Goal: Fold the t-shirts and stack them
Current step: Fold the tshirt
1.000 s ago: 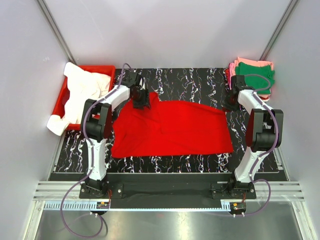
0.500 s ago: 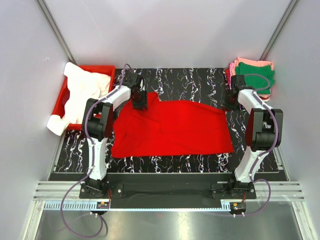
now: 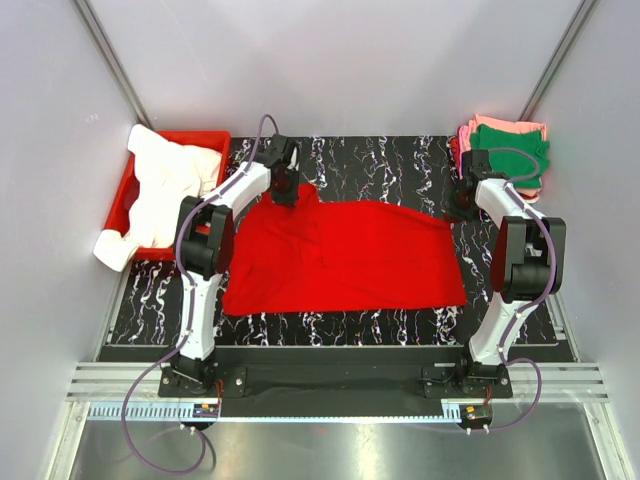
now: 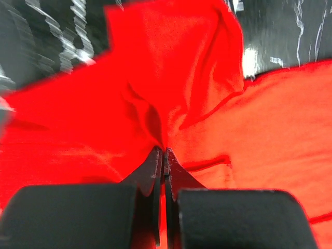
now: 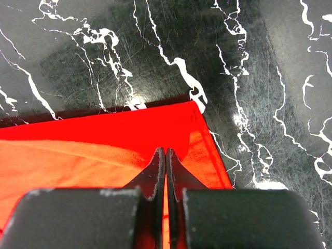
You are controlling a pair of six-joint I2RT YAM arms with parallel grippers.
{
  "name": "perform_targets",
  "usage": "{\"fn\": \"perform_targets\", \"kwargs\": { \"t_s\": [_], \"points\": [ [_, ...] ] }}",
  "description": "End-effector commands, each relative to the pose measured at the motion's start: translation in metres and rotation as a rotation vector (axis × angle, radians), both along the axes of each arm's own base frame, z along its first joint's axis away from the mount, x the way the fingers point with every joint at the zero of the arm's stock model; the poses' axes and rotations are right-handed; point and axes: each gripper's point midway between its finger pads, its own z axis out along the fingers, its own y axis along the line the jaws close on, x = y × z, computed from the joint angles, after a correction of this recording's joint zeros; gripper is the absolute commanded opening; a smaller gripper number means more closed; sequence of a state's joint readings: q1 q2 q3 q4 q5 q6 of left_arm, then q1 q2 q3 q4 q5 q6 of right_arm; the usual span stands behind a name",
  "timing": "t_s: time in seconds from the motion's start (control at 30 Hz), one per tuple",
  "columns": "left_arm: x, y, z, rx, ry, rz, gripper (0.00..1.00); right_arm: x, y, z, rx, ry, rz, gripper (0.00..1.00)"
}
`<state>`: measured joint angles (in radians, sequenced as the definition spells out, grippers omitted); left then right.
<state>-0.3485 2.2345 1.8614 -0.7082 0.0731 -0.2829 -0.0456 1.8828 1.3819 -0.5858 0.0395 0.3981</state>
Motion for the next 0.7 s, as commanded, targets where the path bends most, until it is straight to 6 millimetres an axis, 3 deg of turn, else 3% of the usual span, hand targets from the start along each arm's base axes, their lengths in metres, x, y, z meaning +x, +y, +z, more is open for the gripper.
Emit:
{"fn": "perform_targets", "kwargs": {
  "t_s": [0.0, 0.13, 0.2, 0.23, 0.27, 0.37, 0.4, 0.43, 0.47, 0.5, 0.53, 0.67],
  "points": [
    [0.017, 0.026, 0.042, 0.143, -0.101, -0.008, 0.0, 0.018, 0.003, 0.017, 0.0, -0.069, 0.022, 0.0],
    [0.01, 0.051, 0.09, 0.249, -0.178, -0.012, 0.0, 0.017, 0.004, 0.021, 0.005, -0.079, 0.022, 0.0],
    [-0.004, 0.068, 0.095, 0.325, -0.167, -0.018, 0.0, 0.016, 0.004, 0.025, 0.002, -0.086, 0.02, 0.0],
    [-0.011, 0.076, 0.111, 0.343, -0.195, -0.007, 0.0, 0.016, 0.003, 0.027, 0.001, -0.089, 0.019, 0.0],
    [-0.024, 0.089, 0.103, 0.397, -0.164, -0.004, 0.0, 0.016, 0.003, 0.029, 0.001, -0.091, 0.017, 0.0],
    [-0.049, 0.106, 0.121, 0.437, -0.187, 0.013, 0.0, 0.013, 0.002, 0.033, 0.001, -0.096, 0.01, 0.0],
    [-0.064, 0.115, 0.11, 0.466, -0.154, 0.014, 0.0, 0.012, 0.001, 0.034, 0.004, -0.099, 0.002, 0.0],
    [-0.074, 0.12, 0.124, 0.465, -0.182, 0.028, 0.0, 0.009, 0.001, 0.035, 0.003, -0.099, -0.001, 0.0],
    [-0.081, 0.124, 0.125, 0.469, -0.183, 0.042, 0.0, 0.007, 0.001, 0.035, 0.006, -0.098, -0.006, 0.0],
    [-0.096, 0.133, 0.116, 0.496, -0.149, 0.05, 0.0, 0.006, 0.002, 0.036, 0.011, -0.101, -0.01, 0.0],
    [-0.104, 0.136, 0.126, 0.488, -0.171, 0.066, 0.0, 0.003, 0.002, 0.036, 0.015, -0.103, -0.013, 0.0],
    [-0.142, 0.143, 0.12, 0.465, -0.132, 0.097, 0.0, -0.004, 0.003, 0.035, 0.025, -0.101, -0.026, 0.0]
  ]
}}
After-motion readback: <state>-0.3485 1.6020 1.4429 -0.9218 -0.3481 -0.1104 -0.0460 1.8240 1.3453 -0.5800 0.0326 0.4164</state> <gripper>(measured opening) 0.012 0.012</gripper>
